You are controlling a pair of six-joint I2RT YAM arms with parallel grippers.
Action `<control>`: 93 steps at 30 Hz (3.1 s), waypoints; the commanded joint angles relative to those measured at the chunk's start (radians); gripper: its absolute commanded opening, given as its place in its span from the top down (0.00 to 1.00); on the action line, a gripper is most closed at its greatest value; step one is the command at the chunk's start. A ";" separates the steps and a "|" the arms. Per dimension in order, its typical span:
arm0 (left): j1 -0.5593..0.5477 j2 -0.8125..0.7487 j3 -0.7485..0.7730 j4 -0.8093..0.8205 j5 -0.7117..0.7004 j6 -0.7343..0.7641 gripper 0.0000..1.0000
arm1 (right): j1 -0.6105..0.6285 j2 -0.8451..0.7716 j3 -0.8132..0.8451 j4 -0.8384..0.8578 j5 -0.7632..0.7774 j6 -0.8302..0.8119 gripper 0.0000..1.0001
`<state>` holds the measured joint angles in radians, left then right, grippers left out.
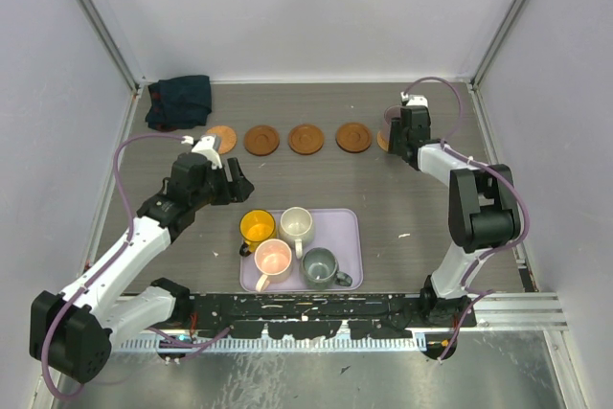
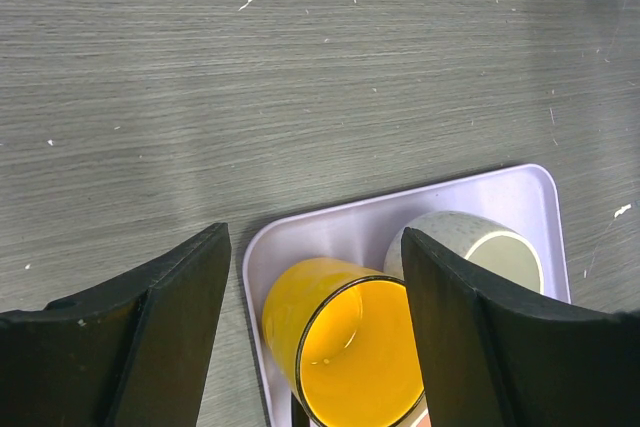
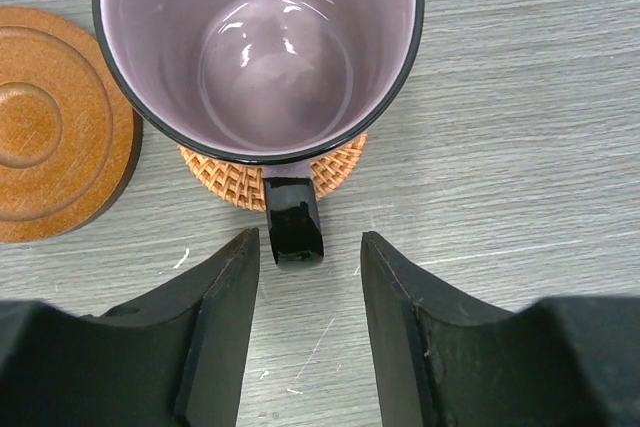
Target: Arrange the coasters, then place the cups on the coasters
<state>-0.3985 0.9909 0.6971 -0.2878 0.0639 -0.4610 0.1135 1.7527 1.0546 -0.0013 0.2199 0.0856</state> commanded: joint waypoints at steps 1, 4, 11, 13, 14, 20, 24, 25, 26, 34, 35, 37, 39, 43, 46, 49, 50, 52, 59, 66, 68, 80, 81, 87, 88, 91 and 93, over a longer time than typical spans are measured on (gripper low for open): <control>-0.003 -0.002 0.003 0.050 0.001 -0.013 0.29 | -0.004 -0.036 0.020 0.027 0.038 0.012 0.51; -0.003 -0.002 0.002 0.049 -0.002 -0.014 0.29 | -0.003 -0.021 0.042 0.022 0.030 0.012 0.67; -0.003 -0.005 -0.004 0.048 -0.008 -0.017 0.29 | -0.004 0.003 0.079 0.006 0.014 0.008 0.77; -0.004 -0.007 -0.005 0.047 -0.008 -0.018 0.29 | -0.004 0.002 0.083 0.009 0.015 0.004 0.71; -0.004 -0.006 -0.005 0.047 -0.009 -0.019 0.29 | -0.004 0.002 0.085 0.009 0.016 0.003 0.68; -0.004 -0.009 -0.005 0.044 -0.011 -0.019 0.29 | -0.004 0.036 0.128 -0.001 0.022 -0.011 0.65; -0.004 -0.015 -0.009 0.041 -0.017 -0.019 0.29 | -0.004 0.062 0.152 -0.007 0.017 -0.010 0.65; -0.003 -0.017 -0.010 0.040 -0.019 -0.019 0.29 | -0.004 0.068 0.155 -0.010 0.018 -0.010 0.66; -0.003 -0.017 -0.010 0.039 -0.021 -0.019 0.29 | -0.005 0.073 0.160 -0.012 0.016 -0.009 0.66; -0.003 -0.012 -0.008 0.041 -0.021 -0.019 0.29 | -0.004 0.086 0.163 -0.016 0.029 -0.006 0.89; -0.003 -0.011 -0.008 0.040 -0.021 -0.019 0.29 | -0.003 0.087 0.164 -0.016 0.032 -0.007 0.97; -0.003 -0.010 -0.009 0.044 -0.019 -0.019 0.29 | -0.004 0.084 0.164 -0.011 0.040 -0.009 0.99; -0.003 -0.010 -0.010 0.047 -0.019 -0.018 0.29 | -0.003 0.073 0.151 0.016 0.046 -0.021 0.99; -0.003 -0.013 -0.010 0.049 -0.019 -0.015 0.30 | -0.003 0.029 0.111 0.097 0.032 -0.053 0.99; -0.004 -0.015 -0.012 0.049 -0.022 -0.013 0.30 | -0.003 -0.012 0.085 0.162 0.007 -0.069 0.99; -0.003 -0.019 -0.015 0.049 -0.025 -0.012 0.30 | -0.003 -0.053 0.055 0.215 -0.032 -0.076 0.99; -0.003 -0.022 -0.016 0.049 -0.026 -0.011 0.30 | -0.003 -0.065 0.049 0.226 -0.036 -0.078 0.99; -0.003 -0.026 -0.018 0.051 -0.026 -0.013 0.30 | -0.003 -0.092 0.033 0.249 -0.045 -0.078 0.99; -0.003 -0.047 -0.028 0.051 -0.030 -0.014 0.30 | -0.003 -0.133 0.000 0.272 -0.062 -0.079 0.99; -0.003 -0.065 -0.036 0.046 -0.033 -0.018 0.30 | -0.003 -0.134 -0.024 0.273 -0.065 -0.077 0.99; -0.003 -0.065 -0.036 0.044 -0.033 -0.018 0.30 | -0.003 -0.135 -0.027 0.274 -0.065 -0.077 0.99; -0.003 -0.059 -0.035 0.045 -0.030 -0.018 0.29 | -0.003 -0.122 -0.048 0.281 -0.074 -0.077 0.99; -0.003 -0.059 -0.036 0.045 -0.029 -0.018 0.29 | -0.003 -0.120 -0.048 0.281 -0.074 -0.077 0.99; -0.004 -0.059 -0.035 0.043 -0.030 -0.018 0.29 | -0.004 -0.107 -0.048 0.288 -0.075 -0.078 0.99; -0.003 -0.058 -0.035 0.043 -0.029 -0.018 0.29 | -0.003 -0.104 -0.048 0.288 -0.076 -0.078 0.99; -0.004 -0.058 -0.033 0.044 -0.026 -0.018 0.29 | -0.003 -0.099 -0.050 0.291 -0.073 -0.078 0.99; -0.004 -0.060 -0.031 0.043 -0.027 -0.018 0.29 | -0.003 -0.095 -0.051 0.292 -0.073 -0.078 0.99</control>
<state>-0.3992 0.9459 0.6628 -0.2882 0.0467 -0.4820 0.1139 1.6886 0.9852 0.1505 0.1501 0.0196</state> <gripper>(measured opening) 0.706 0.262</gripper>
